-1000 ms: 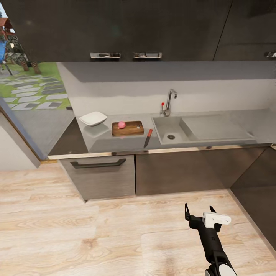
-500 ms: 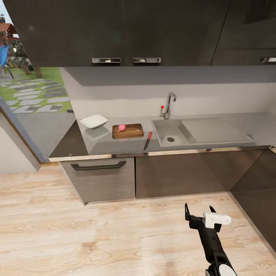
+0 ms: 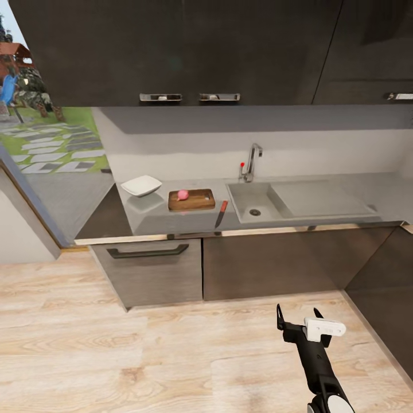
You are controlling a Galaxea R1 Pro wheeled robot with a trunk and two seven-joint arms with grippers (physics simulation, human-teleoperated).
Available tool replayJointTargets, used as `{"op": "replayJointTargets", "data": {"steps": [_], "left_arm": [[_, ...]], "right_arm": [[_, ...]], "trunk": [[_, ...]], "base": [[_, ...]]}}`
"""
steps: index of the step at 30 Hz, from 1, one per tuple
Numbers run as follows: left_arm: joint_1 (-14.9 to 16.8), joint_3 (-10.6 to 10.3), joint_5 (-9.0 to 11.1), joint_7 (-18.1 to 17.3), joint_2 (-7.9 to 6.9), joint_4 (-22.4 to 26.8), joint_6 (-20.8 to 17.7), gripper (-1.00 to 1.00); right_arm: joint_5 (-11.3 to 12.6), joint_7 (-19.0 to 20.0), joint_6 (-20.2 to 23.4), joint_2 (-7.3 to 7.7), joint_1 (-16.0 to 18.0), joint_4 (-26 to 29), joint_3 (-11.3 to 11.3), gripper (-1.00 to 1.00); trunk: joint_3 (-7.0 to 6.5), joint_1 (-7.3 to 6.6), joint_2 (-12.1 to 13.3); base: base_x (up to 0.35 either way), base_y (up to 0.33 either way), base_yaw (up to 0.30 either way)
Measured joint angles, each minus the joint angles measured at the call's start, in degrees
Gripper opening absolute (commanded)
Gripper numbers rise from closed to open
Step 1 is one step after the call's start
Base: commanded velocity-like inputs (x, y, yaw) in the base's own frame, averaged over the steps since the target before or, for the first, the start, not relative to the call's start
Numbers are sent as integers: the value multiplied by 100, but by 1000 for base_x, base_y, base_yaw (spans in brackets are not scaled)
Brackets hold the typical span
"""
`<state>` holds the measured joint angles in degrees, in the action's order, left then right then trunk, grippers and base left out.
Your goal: In the kitchen, take the Vidalia onion out of the sink, dice it on the chopping board with the paring knife, put the diced onion into the bowl on the countertop, then place both the paring knife and the chopping board into the sink.
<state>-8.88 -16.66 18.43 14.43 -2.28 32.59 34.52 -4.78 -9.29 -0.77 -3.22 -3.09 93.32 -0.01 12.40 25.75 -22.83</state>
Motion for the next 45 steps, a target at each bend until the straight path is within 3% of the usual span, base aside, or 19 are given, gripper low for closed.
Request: {"op": "replayJointTargets", "data": {"steps": [45], "left_arm": [[0, 0, 0, 0, 0, -7, -7, 100]], "right_arm": [[0, 9, 0, 9, 1, 0, 0, 100]], "trunk": [[-407, 0, 0]], "base": [[0, 0, 0]]}}
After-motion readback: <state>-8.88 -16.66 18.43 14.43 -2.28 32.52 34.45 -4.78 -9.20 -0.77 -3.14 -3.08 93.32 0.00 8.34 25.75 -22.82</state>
